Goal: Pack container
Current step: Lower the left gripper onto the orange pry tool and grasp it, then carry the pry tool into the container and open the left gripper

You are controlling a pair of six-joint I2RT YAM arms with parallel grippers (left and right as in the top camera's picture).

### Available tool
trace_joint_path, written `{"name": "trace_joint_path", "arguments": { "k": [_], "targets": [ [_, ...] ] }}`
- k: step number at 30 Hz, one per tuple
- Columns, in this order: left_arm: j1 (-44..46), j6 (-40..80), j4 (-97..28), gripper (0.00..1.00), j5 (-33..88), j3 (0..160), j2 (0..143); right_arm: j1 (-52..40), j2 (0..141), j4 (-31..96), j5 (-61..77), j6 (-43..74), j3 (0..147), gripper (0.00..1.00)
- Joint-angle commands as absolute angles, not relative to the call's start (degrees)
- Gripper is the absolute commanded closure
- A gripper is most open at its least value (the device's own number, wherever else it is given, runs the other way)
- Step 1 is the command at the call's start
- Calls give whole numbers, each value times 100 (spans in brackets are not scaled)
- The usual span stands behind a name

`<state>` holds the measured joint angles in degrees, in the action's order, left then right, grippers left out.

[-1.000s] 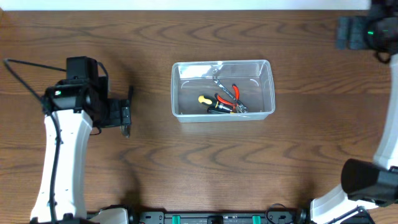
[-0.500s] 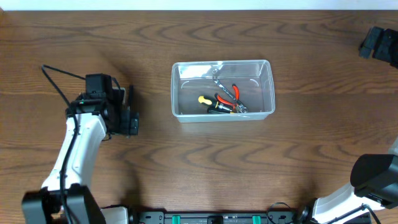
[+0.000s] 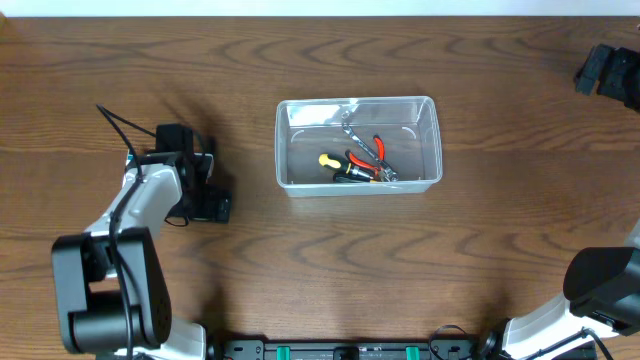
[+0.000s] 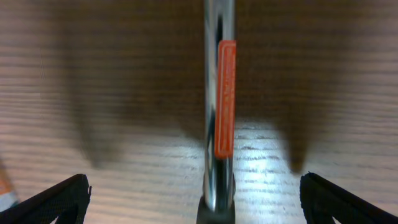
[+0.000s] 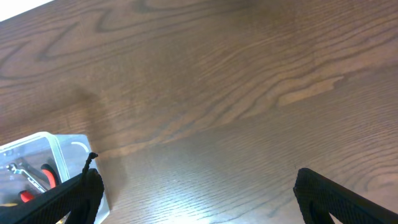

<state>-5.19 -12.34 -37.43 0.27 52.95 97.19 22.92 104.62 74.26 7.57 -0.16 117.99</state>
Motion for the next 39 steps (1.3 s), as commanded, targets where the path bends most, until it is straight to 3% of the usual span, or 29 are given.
{"name": "trace_joint_path", "arguments": {
  "k": [1, 9, 14, 20, 26, 31, 35, 39],
  "targets": [
    [-534, -1323, -3739, 2, 104, 5299, 9944, 2241, 10453, 7413, 812, 54, 11773, 1],
    [-534, -1321, -3697, 0, 104, 5299, 10031, 2241, 10453, 7413, 814, 14, 11773, 1],
    [-534, -1323, -3697, 21, 104, 5299, 10031, 2241, 10453, 7415, 814, 14, 11773, 1],
    [-534, -1282, -3697, 29, 104, 5299, 10031, 2241, 10453, 7415, 816, 16, 11773, 1],
    [-534, -1282, -3697, 64, 104, 5299, 10031, 2241, 10453, 7417, 816, 12, 11773, 1],
    [-534, -1282, -3695, 69, 104, 5299, 10031, 2241, 10453, 7417, 816, 10, 11773, 1],
    [-532, -1282, -3693, 86, 104, 5299, 10031, 2241, 10453, 7417, 819, -5, 11773, 1],
    [-532, -1282, -3671, 90, 104, 5299, 10031, 2241, 10453, 7417, 819, -5, 11773, 1]
  ]
}}
